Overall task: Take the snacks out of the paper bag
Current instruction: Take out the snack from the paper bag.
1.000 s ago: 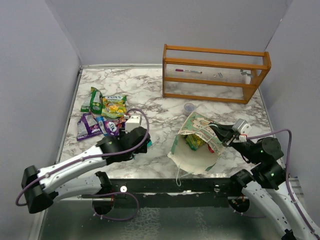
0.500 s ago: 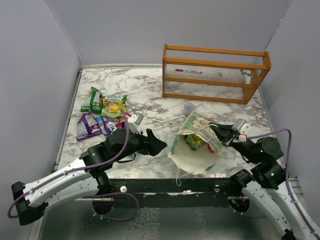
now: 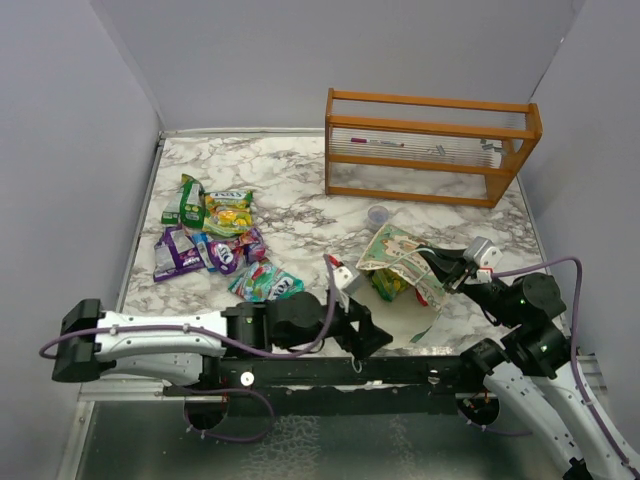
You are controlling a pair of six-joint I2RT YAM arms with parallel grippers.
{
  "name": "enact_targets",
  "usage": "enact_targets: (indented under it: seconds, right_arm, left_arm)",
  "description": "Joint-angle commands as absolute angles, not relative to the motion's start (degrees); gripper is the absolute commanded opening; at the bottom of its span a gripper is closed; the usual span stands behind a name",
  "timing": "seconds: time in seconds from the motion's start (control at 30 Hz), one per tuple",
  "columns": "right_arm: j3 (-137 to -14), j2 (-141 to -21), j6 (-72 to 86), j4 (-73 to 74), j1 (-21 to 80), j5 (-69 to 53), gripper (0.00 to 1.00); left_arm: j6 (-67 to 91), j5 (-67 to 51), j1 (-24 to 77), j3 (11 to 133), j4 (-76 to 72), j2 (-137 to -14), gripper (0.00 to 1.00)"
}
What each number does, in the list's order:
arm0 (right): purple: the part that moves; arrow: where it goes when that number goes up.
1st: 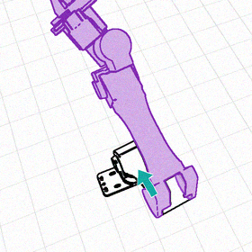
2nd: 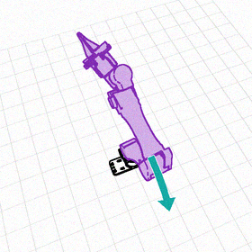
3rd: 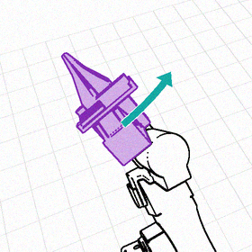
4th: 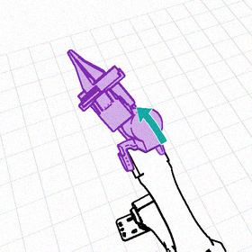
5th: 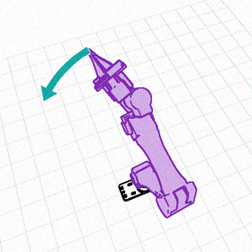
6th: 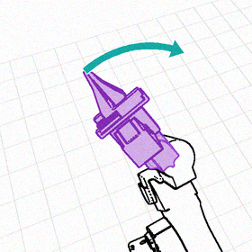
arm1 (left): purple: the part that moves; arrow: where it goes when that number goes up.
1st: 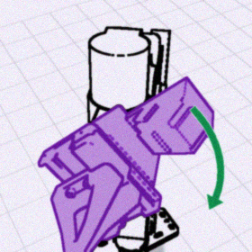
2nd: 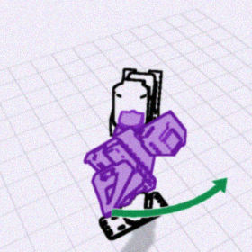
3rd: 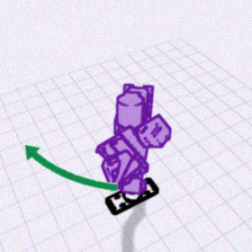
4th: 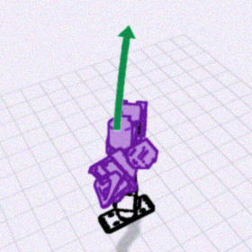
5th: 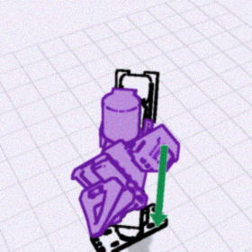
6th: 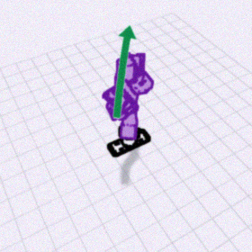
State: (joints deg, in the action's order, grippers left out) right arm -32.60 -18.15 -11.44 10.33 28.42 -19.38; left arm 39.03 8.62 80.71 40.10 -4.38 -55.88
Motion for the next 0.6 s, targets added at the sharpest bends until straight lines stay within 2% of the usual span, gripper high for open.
enact_targets:
  seconds: [0.0, 0.23, 0.33, 0.57]
  right_arm:
    - [-32.0, -18.4, -12.0, 8.9, 28.5, -20.0, 0.02]
    - [-32.2, -18.1, -12.0, 9.1, 28.5, -20.4, 0.02]
    - [-32.2, -18.0, -12.0, 9.1, 28.5, -20.3, 0.02]
    - [-32.2, -18.0, -12.0, 8.9, 28.5, -20.6, 0.02]
  left_arm:
    - [31.3, 19.4, 86.1, 45.6, -7.6, -66.0, 0.76]
    - [20.7, 31.1, 87.1, 53.4, -3.6, -79.4, 0.58]
    - [15.8, 35.8, 87.1, 54.6, -3.7, -84.1, 0.46]
    - [8.3, 41.1, 87.1, 52.1, -14.8, -92.8, 0.38]
